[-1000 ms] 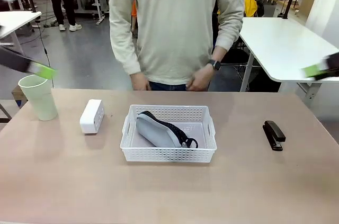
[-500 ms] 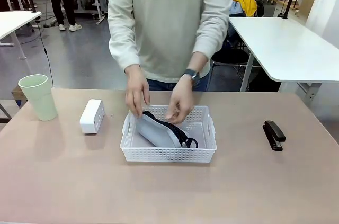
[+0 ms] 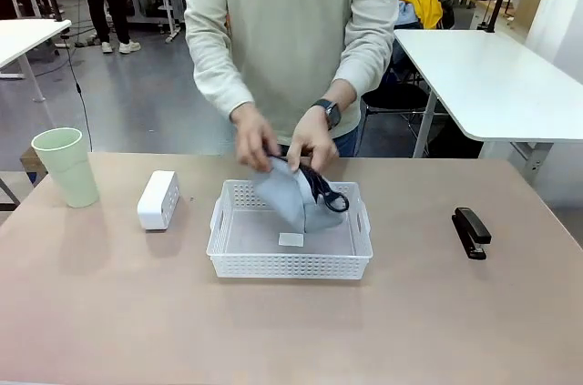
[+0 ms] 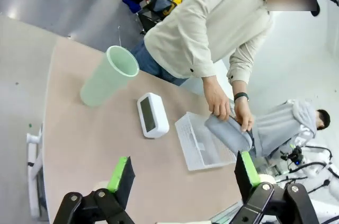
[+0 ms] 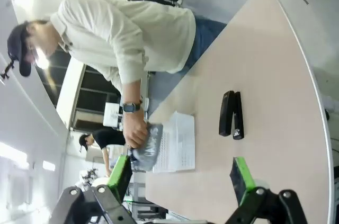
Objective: Efficiently arrange items inside the basket to fit them all.
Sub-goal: Pick up the Digital clock and place it inside the Organizing basket.
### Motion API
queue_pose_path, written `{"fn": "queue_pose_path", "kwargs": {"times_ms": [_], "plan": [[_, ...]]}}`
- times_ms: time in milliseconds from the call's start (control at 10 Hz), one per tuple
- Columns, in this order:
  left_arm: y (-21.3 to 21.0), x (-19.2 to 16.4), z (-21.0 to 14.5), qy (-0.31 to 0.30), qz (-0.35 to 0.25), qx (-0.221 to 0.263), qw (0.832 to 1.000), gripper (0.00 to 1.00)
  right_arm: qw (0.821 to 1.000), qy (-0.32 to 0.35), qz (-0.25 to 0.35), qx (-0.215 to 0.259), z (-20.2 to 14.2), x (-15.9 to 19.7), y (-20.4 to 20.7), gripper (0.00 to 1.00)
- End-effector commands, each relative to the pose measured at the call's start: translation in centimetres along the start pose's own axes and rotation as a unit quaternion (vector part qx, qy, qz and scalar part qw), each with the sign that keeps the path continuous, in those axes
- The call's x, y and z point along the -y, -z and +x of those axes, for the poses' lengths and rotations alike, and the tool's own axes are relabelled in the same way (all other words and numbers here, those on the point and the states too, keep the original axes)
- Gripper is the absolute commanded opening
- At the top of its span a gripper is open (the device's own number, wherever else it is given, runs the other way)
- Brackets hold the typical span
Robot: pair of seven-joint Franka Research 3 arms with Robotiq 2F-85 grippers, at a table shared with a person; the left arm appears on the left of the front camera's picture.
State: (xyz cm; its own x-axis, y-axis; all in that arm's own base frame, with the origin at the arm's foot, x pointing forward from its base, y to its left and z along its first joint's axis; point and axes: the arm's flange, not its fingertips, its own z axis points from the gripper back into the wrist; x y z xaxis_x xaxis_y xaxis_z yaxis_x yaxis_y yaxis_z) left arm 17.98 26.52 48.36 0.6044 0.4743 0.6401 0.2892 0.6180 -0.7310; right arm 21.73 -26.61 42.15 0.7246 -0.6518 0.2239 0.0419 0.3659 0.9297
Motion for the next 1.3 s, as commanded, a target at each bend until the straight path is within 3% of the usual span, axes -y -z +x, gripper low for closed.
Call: {"fn": "queue_pose_path", "kwargs": {"times_ms": [0,1200], "plan": [[-0.37,-0.16,0.07,0.013,-0.010,0.005,1.000,1.00,1.000,-0.020,0.002,0.005,-0.31,-0.20,-0.68,1.00],[-0.37,-0.16,0.07,0.013,-0.010,0.005,1.000,1.00,1.000,-0.020,0.002,0.005,-0.31,-0.20,-0.68,1.00]]}}
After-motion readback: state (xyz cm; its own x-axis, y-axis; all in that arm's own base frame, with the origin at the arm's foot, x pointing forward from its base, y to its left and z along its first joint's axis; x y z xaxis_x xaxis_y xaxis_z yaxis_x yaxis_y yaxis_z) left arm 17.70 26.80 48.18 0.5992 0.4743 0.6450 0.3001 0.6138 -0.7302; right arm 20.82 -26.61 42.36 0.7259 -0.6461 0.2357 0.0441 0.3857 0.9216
